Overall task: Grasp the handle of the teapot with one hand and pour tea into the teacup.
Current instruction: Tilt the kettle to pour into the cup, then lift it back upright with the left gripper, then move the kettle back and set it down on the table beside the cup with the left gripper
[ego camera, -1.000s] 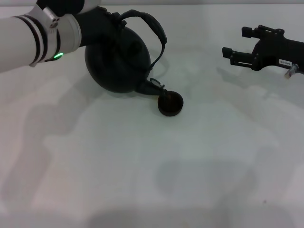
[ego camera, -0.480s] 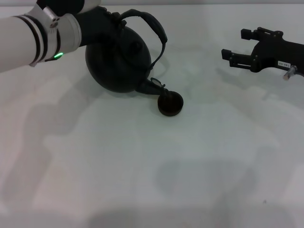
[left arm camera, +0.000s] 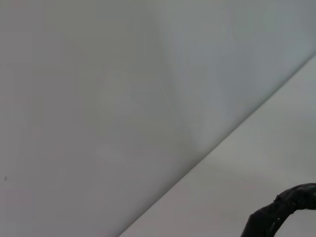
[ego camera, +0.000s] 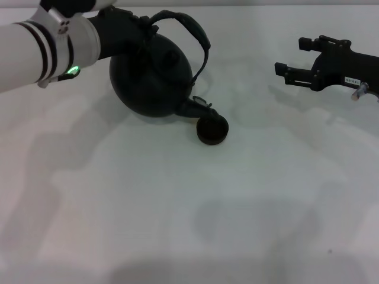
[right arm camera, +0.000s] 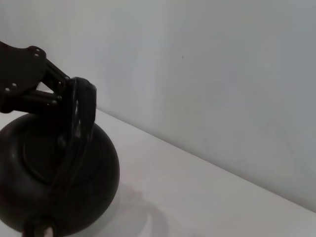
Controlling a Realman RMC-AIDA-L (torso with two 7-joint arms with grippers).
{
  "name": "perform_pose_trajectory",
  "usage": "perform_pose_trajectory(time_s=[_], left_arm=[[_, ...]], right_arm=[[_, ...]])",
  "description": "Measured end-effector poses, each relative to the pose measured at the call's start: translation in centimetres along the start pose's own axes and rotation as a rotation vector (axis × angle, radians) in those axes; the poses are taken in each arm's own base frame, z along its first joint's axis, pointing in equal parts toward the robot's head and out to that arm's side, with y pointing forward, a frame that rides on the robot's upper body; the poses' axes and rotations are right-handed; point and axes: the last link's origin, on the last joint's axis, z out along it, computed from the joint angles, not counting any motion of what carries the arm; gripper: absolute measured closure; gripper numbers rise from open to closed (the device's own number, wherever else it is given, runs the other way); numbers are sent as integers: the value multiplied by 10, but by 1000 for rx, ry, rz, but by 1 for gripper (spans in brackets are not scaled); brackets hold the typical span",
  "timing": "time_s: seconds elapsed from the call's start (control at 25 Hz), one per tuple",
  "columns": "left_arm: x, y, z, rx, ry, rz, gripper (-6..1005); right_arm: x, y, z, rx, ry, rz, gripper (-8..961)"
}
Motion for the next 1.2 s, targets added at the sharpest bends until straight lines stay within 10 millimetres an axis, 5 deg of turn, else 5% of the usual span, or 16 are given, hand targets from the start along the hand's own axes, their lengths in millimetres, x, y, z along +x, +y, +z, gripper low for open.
perform_pose_trajectory(time_s=[0.6,0.96,1.2], left_arm=[[-31,-55,-37,8,208,-394,854],[-66,-68,-69,-81,420,-414,854],[-103,-58,-75,-70,421,-379,854]], right_arm=[[5,0,-1,3,16,8,113],[6,1,-1,-3,21,12,113],[11,2,-1,-6,32,25,112]])
